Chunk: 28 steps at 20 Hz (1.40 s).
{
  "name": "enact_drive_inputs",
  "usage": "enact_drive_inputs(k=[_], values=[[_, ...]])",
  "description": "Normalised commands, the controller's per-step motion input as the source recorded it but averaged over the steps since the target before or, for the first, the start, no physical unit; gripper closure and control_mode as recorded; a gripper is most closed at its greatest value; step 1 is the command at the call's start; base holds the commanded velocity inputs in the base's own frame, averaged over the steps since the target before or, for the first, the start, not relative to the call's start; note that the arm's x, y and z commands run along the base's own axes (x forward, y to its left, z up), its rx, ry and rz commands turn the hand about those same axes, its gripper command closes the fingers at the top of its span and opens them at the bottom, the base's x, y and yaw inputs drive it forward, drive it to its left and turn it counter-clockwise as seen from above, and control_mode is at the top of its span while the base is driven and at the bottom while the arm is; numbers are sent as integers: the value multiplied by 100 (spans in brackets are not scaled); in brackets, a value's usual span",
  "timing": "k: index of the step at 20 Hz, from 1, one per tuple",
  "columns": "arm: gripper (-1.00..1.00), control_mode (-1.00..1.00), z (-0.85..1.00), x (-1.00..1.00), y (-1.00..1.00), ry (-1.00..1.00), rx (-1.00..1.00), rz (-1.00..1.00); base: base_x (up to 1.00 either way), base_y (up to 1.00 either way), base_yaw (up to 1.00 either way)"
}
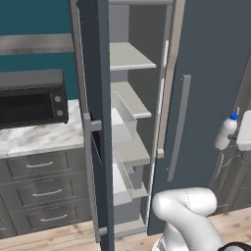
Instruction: Take the bottled waters from the counter and place them in the freezer to freeze. Close the freezer door after placing the bottles.
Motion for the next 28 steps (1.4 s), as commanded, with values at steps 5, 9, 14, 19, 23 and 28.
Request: enact_drive_inputs(k=[5,9,14,19,23,28], values=[[100,100,0,0,0,0,0,0,10,80,0],[100,100,0,0,0,0,0,0,46,64,0],[100,-100,56,24,71,-2,-3,0,10,13,0],[100,-100,79,26,100,0,-1,0,0,0,0],[100,-100,41,8,95,-1,3,0,0,0,0],[100,-100,20,3,59,-17,13,0,0,0,0]])
